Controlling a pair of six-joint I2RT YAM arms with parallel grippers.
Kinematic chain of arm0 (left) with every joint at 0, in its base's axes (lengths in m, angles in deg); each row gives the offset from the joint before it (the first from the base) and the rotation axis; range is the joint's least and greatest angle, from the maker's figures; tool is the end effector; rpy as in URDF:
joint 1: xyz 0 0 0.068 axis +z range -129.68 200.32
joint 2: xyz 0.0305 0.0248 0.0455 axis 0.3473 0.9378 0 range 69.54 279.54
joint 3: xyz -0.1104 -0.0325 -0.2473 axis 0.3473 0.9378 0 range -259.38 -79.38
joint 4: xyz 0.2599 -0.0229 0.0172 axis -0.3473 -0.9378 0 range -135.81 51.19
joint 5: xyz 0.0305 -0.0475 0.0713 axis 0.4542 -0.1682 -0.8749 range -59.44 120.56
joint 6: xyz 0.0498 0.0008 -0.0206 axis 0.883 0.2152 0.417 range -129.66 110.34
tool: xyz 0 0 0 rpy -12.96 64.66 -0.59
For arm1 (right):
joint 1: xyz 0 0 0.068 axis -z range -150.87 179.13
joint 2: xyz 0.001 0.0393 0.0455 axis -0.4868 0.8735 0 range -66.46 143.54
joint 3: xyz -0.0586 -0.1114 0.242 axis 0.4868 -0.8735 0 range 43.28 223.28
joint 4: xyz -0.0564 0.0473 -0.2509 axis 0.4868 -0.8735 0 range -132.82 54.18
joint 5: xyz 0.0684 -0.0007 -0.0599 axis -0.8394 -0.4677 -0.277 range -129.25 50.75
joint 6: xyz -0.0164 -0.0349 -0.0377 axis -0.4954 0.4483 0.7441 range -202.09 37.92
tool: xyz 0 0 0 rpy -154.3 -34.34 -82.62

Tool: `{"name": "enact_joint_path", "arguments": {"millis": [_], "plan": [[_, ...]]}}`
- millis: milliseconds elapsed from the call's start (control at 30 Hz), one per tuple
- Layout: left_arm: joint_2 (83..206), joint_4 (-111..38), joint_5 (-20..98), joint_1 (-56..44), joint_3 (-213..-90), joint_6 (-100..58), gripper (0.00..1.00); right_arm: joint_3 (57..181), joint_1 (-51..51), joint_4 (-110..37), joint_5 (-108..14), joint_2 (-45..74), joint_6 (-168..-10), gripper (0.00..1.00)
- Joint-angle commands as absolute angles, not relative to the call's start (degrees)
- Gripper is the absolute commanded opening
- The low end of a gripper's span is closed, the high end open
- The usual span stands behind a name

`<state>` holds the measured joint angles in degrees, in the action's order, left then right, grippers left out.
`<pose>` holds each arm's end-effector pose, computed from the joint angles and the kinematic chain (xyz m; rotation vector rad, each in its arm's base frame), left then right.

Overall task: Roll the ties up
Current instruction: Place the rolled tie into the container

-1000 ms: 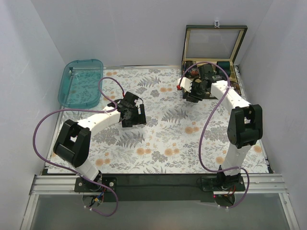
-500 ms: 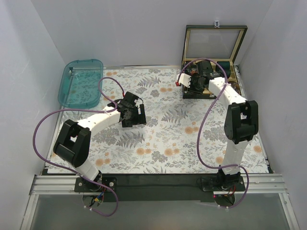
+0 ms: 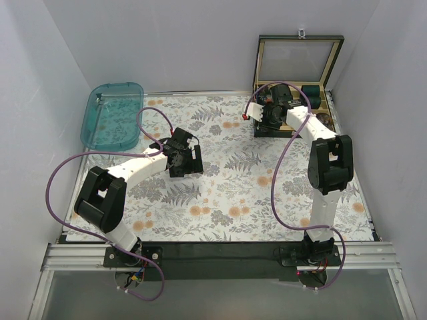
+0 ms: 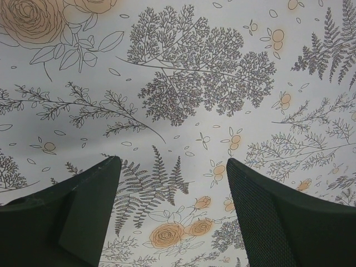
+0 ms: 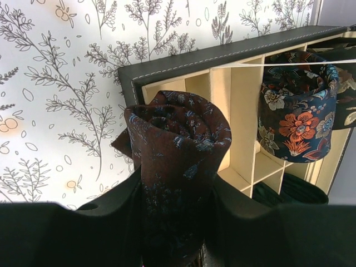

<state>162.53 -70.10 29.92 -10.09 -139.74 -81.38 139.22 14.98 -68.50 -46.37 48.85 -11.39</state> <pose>0.2766 -0.1621 0.1971 -0.9929 2.6234 -0.4954 0.4364 0.1145 0.2413 -1.7180 1.8012 -0.2690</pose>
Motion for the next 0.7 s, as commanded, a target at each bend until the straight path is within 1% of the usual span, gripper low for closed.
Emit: {"name": "enact_joint_path", "arguments": {"millis": [0, 667], "plan": [[161.3, -70.4, 29.9, -9.6, -139.8, -80.6, 0.71, 141.9, 15.2, -65.6, -44.7, 50.5, -10.2, 0.01], [162.8, -70.6, 30.2, -9.6, -140.1, -80.3, 0.71, 141.4, 16.2, -63.0, -46.7, 55.0, -9.5, 0.01]]}}
